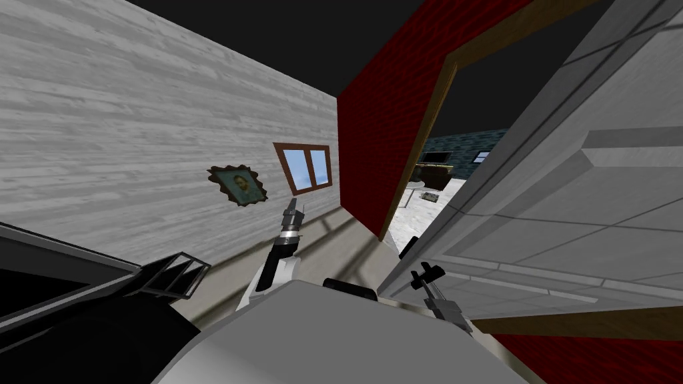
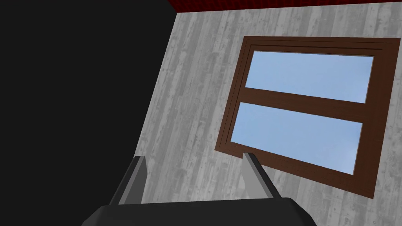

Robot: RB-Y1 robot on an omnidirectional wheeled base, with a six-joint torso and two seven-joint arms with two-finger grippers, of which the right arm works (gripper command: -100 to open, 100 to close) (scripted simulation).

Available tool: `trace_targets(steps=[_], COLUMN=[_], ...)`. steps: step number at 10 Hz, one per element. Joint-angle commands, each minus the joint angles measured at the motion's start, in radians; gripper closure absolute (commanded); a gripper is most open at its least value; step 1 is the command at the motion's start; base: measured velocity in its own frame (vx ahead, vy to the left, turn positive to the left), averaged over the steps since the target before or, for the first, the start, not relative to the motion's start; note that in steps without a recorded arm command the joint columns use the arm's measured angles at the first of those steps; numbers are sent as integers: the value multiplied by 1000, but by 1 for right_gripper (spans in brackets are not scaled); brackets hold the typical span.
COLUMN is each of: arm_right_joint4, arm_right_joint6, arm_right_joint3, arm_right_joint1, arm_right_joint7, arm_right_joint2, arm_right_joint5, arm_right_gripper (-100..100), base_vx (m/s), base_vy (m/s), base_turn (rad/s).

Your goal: Pull the door open

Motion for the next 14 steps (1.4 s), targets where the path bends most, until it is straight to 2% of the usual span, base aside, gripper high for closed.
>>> trace_targets(steps=[1, 4, 5, 14], arm_right_joint4=[10, 25, 18, 72], arm_right_joint6=[-14, -29, -23, -70], arm_right_joint3=[4, 11, 10, 38], arm_right_joint1=[0, -2, -2, -14], arm_right_joint7=[-10, -23, -18, -52], arm_right_joint2=[-6, -9, -8, -13], arm_right_joint5=[3, 8, 7, 20], arm_right_gripper=[100, 100, 100, 100], base_vx=[-188, -195, -77, -185], base_vy=[-59, -38, -33, -59], base_turn=[162, 97, 27, 142])
